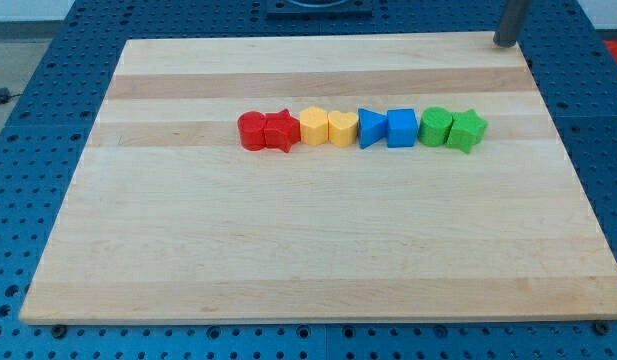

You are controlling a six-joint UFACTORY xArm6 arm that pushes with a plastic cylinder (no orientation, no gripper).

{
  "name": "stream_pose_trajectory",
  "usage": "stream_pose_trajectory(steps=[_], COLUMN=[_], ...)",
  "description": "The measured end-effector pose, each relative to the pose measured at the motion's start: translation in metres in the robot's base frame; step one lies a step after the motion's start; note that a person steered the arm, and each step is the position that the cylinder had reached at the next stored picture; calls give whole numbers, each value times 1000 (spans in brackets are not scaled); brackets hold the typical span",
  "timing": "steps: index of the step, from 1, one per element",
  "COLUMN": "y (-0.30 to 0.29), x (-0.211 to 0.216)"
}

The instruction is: Push the green star to the bottom center

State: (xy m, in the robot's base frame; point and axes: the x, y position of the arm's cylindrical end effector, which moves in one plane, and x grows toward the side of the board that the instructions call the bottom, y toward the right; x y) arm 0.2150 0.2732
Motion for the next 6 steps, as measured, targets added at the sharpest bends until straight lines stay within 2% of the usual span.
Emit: stream_pose_trajectory(steps=[2, 4, 6], y=[-42, -42, -38], x=[0, 10, 42])
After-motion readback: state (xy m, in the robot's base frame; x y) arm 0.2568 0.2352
